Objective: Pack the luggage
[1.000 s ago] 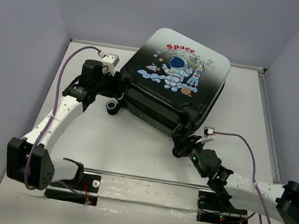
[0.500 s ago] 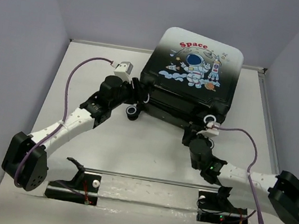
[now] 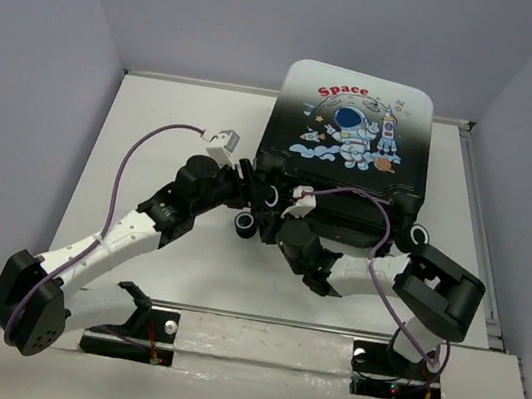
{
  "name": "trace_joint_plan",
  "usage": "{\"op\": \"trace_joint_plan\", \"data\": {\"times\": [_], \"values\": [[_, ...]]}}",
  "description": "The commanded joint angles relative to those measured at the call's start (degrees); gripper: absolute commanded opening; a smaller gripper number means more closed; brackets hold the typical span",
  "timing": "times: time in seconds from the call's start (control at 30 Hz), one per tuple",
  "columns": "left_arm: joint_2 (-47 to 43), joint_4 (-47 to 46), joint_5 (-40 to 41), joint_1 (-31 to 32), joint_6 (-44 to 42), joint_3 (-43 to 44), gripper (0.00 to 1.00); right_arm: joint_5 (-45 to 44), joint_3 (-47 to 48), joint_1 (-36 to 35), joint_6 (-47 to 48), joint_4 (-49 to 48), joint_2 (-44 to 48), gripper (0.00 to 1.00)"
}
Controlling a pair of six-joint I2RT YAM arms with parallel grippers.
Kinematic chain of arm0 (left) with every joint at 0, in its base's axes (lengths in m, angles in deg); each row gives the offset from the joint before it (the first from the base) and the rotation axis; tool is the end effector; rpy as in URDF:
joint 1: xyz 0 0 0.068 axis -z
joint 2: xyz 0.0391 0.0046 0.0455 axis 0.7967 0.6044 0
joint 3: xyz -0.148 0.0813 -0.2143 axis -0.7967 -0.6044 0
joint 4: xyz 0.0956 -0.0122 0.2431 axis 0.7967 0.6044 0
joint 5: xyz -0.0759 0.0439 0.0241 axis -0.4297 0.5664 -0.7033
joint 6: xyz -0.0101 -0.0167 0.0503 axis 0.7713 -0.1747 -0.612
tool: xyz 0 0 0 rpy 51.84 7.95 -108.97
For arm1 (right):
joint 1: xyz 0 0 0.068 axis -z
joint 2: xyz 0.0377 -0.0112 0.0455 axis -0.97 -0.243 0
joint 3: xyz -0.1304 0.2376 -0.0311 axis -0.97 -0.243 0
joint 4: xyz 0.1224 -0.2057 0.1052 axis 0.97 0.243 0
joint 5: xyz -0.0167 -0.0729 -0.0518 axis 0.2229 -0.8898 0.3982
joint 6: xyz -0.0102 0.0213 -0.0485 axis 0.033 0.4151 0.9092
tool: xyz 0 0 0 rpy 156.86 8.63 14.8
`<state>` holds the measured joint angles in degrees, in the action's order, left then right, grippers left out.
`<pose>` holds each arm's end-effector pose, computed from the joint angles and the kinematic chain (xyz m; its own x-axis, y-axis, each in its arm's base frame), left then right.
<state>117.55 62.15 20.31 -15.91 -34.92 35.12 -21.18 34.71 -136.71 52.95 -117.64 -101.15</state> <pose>0.2030 -0.1604 0.2958 -0.5579 -0.3374 -0.7582 0.4926 0.6006 -0.6298 0.1760 0.2794 0.1808 -0.4008 0.2597 -0.8786 -0.3810 0.8249 0.4177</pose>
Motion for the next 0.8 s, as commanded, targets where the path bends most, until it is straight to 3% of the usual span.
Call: {"op": "trace_joint_plan", "data": {"times": [0.0,0.1,0.27,0.3,0.33,0.37,0.4,0.47,0.5,0.57,0.6,0.77], "values": [[-9.6,-15.4,-20.1,5.5,2.5,-0.2,0.06,30.7,5.3,-2.2,-4.1,-17.0,-6.8,0.07],[-11.5,-15.5,-18.6,5.5,2.8,-1.2,0.06,36.5,3.8,-2.2,-9.8,-28.4,-12.1,0.07],[-12.2,-17.4,-17.1,5.5,3.8,-3.7,0.06,43.7,5.7,-2.2,-9.8,-32.0,-15.0,0.08],[-12.5,-17.6,-16.7,5.5,3.9,-4.0,0.06,44.1,5.9,-2.2,-9.2,-30.8,-14.6,0.13],[-12.9,-17.6,-16.1,5.5,3.7,-4.2,0.06,43.8,5.8,-2.2,-8.5,-28.7,-13.6,0.24],[-13.4,-17.6,-15.4,5.5,3.5,-4.9,0.06,41.0,5.5,-2.2,-7.8,-25.7,-10.2,0.38],[-14.4,-17.0,-14.1,5.4,2.8,-5.1,0.06,38.7,5.2,-2.2,-5.4,-16.7,-7.8,0.66],[-15.2,-15.3,-12.5,5.3,1.7,-5.1,0.06,32.3,5.5,-2.2,-2.3,-4.7,0.4,0.82],[-15.9,-13.5,-10.5,5.1,1.3,-5.1,0.06,29.9,5.8,-2.2,-0.2,7.0,3.0,0.91],[-16.8,-12.3,-8.9,4.9,0.1,-5.4,0.06,24.4,5.5,-2.2,2.0,17.1,8.5,0.96],[-17.7,-11.7,-7.4,4.8,-0.1,-5.6,0.06,22.2,5.4,-2.2,3.5,26.6,14.0,0.99],[-18.6,-10.6,-6.5,4.7,-0.8,-7.0,0.06,12.4,3.4,1.6,4.7,48.2,31.4,1.0]]}}
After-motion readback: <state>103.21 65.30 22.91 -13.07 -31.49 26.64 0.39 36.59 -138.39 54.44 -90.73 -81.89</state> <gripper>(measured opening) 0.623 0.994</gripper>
